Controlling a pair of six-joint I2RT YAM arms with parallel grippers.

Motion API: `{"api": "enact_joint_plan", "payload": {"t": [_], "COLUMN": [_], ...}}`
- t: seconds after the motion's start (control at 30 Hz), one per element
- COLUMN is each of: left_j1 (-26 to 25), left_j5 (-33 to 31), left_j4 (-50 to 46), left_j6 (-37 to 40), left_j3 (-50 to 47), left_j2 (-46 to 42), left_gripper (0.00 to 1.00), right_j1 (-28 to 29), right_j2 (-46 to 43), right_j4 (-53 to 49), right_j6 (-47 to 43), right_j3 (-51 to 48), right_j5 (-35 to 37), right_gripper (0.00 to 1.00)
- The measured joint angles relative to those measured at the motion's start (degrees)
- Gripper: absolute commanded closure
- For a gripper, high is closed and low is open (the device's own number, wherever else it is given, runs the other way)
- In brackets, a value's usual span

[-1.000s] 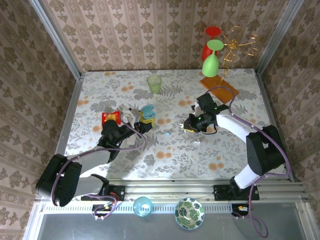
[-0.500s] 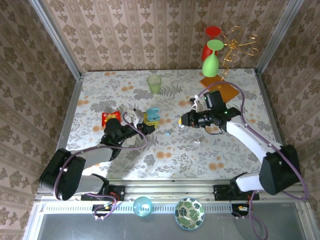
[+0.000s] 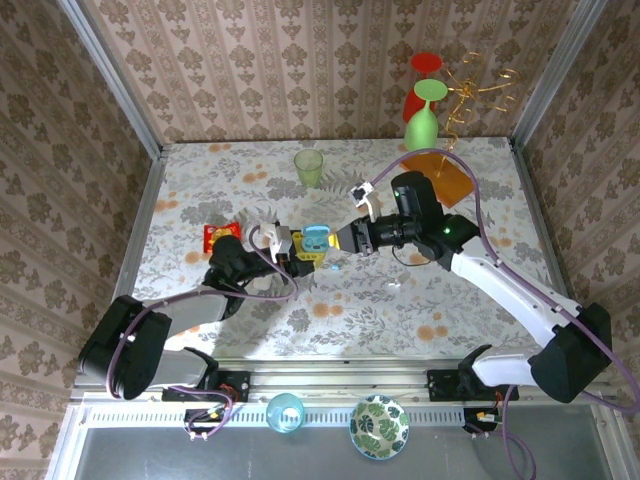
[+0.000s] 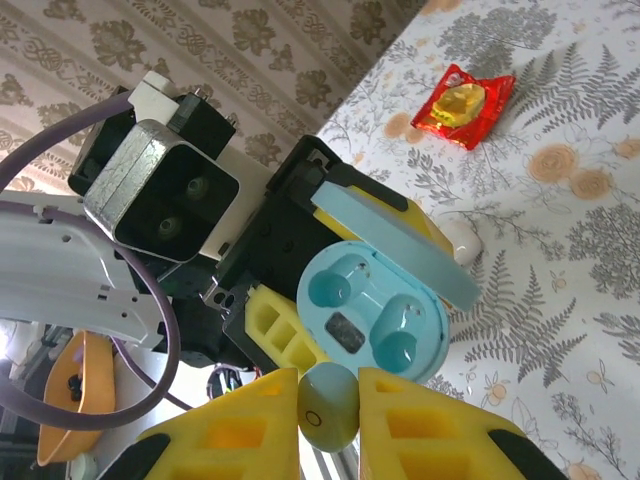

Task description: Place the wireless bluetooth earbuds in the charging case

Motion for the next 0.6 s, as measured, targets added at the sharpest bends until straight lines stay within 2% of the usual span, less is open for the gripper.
{"api": "enact_joint_plan", "payload": {"t": [0.6], "left_j1": [-0.8], "left_j5": [0.7], "left_j4": [1.8], "left_j6": [-1.0], "left_j3": [0.6], "left_j2": [0.6], "left_gripper": [0.84], "right_j1": [1.1], "right_j2": [3.0], "right_j4": [1.0], "right_j6": [-0.8], "right_j3": [0.1], "right_j5": [0.0], "right_gripper": [0.84]}}
